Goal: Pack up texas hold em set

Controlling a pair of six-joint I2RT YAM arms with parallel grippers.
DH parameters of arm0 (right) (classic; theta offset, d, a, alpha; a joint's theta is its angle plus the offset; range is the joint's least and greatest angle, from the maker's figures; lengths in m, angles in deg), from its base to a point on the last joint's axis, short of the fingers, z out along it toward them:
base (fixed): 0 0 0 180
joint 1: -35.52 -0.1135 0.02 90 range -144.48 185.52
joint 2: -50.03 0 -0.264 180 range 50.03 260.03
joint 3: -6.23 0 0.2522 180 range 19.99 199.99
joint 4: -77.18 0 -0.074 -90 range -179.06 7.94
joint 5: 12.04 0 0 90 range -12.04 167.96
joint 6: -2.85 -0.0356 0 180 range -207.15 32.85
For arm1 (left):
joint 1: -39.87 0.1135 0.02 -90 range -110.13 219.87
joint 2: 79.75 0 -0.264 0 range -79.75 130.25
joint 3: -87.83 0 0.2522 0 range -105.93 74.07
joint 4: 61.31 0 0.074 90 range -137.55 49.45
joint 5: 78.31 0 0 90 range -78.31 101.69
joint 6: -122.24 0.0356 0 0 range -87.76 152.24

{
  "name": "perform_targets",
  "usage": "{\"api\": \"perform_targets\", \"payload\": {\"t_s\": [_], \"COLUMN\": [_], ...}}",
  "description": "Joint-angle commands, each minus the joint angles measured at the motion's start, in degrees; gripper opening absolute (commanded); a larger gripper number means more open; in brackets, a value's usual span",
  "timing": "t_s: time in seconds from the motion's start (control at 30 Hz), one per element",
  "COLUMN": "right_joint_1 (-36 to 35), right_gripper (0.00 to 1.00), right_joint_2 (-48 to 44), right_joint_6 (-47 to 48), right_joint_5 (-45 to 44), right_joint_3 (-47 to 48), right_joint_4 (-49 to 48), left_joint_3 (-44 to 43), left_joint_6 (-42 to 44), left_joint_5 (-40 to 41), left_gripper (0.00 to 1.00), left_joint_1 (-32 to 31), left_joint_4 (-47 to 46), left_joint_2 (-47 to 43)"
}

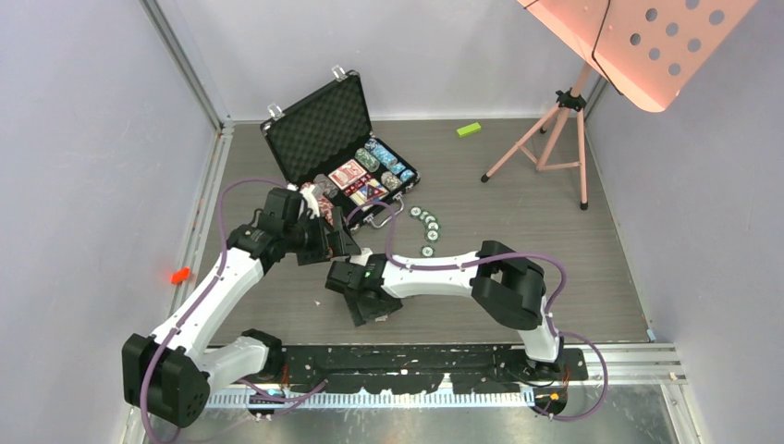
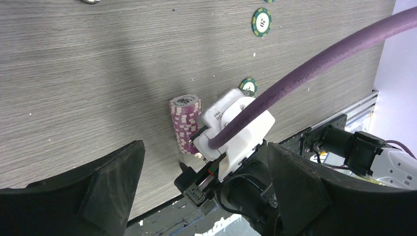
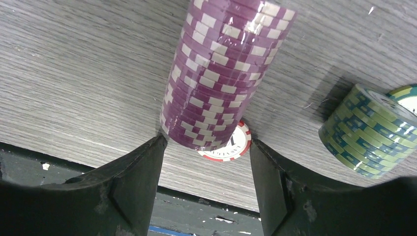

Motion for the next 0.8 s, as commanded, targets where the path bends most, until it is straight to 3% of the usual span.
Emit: {"api": "perform_targets", "payload": {"t_s": [0.0,0.5,0.77], "right_joint_1": [0.4,2.9,2.9], "right_gripper": [0.69,0.34,0.3], "right_joint_2": [0.0,-1.8,-9.1], "right_joint_6": [-1.5,-4.4,-3.3], "right_joint_5": [0.1,-3.5,-7.3], "right_joint_3": [-1.6,-4.7,-5.6], "right_joint_4": [0.9,3.4,3.5], "left_joint_3": [-1.4,-1.1,0.4], "left_joint_6": [0.4,-0.6,-2.0], "left_joint_5": [-0.9,0.7,-6.6], "left_gripper": [0.99,0.99,0.98], "left_joint_1": [0.3,0.8,0.8], "left_joint_4": [-1.3,-2.1,-6.4], "left_joint_2": [-1.7,-2.0,0.3]}}
